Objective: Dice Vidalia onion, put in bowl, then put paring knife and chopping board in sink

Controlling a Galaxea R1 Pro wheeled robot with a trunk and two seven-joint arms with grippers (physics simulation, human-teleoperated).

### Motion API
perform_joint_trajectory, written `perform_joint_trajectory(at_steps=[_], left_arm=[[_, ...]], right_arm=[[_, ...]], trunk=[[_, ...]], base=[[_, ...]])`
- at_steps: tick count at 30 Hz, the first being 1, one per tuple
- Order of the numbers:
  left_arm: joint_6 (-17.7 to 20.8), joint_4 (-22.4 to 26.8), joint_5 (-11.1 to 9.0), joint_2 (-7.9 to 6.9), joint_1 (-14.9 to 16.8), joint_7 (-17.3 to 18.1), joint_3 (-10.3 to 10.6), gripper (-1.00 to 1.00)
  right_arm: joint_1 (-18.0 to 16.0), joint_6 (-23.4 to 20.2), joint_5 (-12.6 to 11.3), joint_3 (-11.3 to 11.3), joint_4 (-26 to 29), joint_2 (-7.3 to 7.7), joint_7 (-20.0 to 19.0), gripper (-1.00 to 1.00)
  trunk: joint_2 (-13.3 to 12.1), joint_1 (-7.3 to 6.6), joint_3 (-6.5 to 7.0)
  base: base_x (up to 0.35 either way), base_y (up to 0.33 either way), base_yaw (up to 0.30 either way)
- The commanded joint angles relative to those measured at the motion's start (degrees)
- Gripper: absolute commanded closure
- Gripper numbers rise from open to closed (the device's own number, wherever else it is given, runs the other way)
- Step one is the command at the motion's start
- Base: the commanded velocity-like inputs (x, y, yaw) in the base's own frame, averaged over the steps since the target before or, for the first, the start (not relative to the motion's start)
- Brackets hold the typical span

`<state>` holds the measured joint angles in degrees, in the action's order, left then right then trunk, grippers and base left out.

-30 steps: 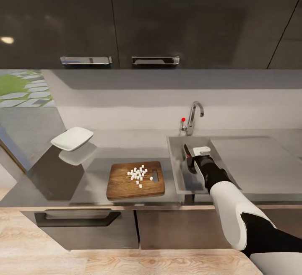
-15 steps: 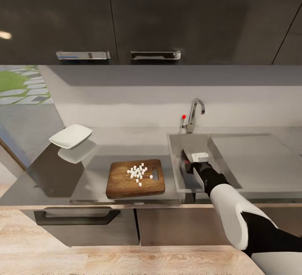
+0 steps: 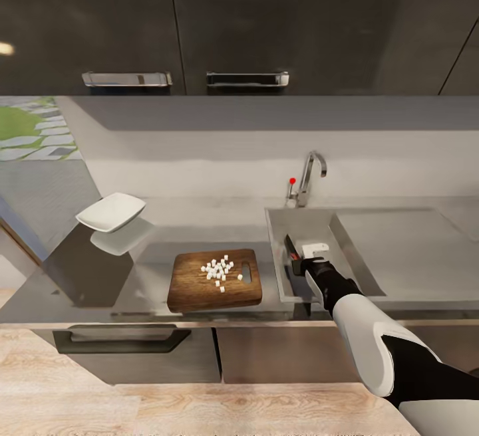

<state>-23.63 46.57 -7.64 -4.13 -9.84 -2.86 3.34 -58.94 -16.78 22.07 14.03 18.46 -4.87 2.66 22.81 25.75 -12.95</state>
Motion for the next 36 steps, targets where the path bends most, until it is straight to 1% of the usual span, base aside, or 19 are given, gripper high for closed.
perform_joint_trajectory(at_steps=[1, 12, 16, 21, 22, 33, 36], left_arm=[[-0.12, 0.07, -0.53, -0.09, 0.00, -0.30, 0.35, -1.00], [-0.10, 0.01, -0.53, -0.09, 0.00, -0.30, 0.35, -1.00], [-0.11, 0.01, -0.53, -0.09, 0.00, -0.30, 0.35, -1.00], [-0.10, -0.19, -0.46, -0.01, 0.00, -0.30, 0.35, -1.00], [-0.10, -0.22, -0.45, -0.01, 0.00, -0.30, 0.35, -1.00], [-0.10, -0.60, -0.44, 0.08, 0.00, -0.27, 0.35, -1.00], [-0.10, -0.60, -0.44, 0.08, 0.00, -0.25, 0.35, -1.00]], right_arm=[[-0.04, -0.27, 0.22, 0.21, 0.08, -0.05, 0.07, 1.00], [-0.04, -0.28, 0.24, 0.21, 0.08, -0.05, 0.07, 1.00], [-0.04, -0.27, 0.18, 0.21, 0.02, 0.53, 0.07, 1.00], [-0.04, -0.27, 0.17, 0.21, 0.08, 0.91, 0.07, 1.00], [-0.04, -0.27, 0.17, 0.21, 0.08, 0.96, 0.07, -1.00], [-0.04, -0.27, 0.17, 0.21, 0.31, 1.00, 0.16, -1.00], [-0.04, -0.27, 0.17, 0.21, 0.85, 0.98, 0.23, -1.00]], trunk=[[0.11, 0.03, -0.19], [0.11, 0.03, -0.93], [0.11, 0.03, -1.27], [0.11, 0.03, -1.52], [0.11, 0.03, -1.52], [0.11, 0.03, -1.53], [0.11, 0.03, -1.35]], base=[[0.000, 0.000, 0.000], [0.000, 0.000, 0.000], [0.000, 0.000, 0.000], [0.000, 0.000, 0.000], [0.000, 0.000, 0.000], [0.000, 0.000, 0.000], [0.000, 0.000, 0.000]])
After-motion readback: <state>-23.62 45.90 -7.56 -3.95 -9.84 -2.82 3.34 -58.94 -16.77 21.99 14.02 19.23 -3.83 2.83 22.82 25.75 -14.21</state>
